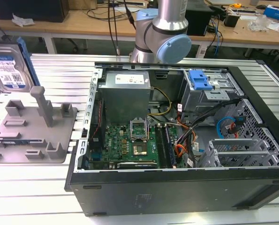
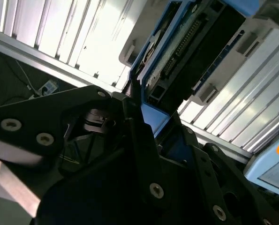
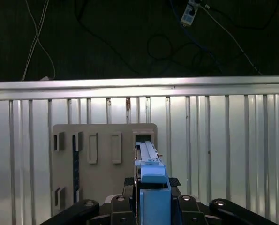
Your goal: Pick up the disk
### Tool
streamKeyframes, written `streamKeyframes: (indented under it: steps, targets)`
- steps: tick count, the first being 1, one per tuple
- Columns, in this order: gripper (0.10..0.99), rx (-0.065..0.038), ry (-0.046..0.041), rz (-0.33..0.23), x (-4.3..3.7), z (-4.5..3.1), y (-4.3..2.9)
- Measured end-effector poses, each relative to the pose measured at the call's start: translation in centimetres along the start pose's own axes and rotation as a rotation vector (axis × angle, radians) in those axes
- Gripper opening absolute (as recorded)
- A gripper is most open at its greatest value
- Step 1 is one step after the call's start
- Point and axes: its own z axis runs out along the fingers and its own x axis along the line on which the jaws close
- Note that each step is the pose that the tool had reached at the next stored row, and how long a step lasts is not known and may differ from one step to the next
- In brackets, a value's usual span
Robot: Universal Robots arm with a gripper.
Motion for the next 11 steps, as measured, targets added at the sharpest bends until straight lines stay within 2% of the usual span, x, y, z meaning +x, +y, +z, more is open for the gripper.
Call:
streamKeyframes:
  steps: [2,4,9,11]
  targets:
    - [0.369,0.0,0.0,0.0,0.03,-0.95,0.02]
    - [0.369,0.0,0.0,0.0,0.15,-2.73,0.05]
    - [0.369,0.0,-0.0001,0.0,0.42,-5.5,0.1]
    - [0.369,0.0,0.0,0.0,0.68,-7.61,0.12]
